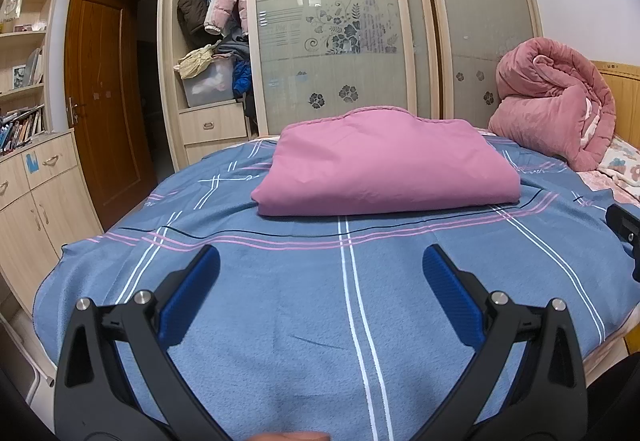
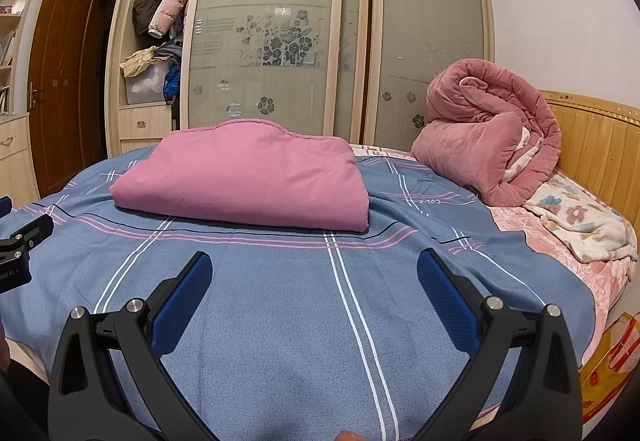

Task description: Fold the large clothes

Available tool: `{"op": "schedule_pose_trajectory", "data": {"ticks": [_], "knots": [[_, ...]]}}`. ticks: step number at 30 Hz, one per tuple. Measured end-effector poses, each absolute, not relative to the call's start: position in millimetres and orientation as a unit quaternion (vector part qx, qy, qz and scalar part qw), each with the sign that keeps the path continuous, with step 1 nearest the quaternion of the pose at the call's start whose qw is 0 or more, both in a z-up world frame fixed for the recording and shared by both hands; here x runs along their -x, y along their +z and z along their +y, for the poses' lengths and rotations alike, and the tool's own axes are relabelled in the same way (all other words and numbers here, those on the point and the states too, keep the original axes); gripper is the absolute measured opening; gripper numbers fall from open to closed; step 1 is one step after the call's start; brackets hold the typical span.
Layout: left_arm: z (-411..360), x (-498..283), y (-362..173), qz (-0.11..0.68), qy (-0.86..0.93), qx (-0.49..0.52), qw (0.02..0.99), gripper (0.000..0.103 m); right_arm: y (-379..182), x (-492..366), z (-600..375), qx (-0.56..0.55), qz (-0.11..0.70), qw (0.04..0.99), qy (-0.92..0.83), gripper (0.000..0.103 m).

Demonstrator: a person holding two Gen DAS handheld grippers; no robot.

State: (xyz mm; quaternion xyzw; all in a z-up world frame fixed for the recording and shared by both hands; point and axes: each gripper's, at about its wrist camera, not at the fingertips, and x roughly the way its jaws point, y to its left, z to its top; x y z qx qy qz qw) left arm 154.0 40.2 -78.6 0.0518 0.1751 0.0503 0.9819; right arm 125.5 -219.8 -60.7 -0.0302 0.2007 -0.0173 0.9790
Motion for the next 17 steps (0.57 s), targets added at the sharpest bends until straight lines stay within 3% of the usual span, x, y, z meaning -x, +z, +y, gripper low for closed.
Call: {"op": "schedule_pose_trajectory", "data": {"ticks": [17], "knots": [[46.4,-157.8,-78.0,0.180,0.052,-0.056,0.981,0.101,-60.8,-125.5,-219.6,0.029,0.200,0.979,-0.018,0.102]]}}
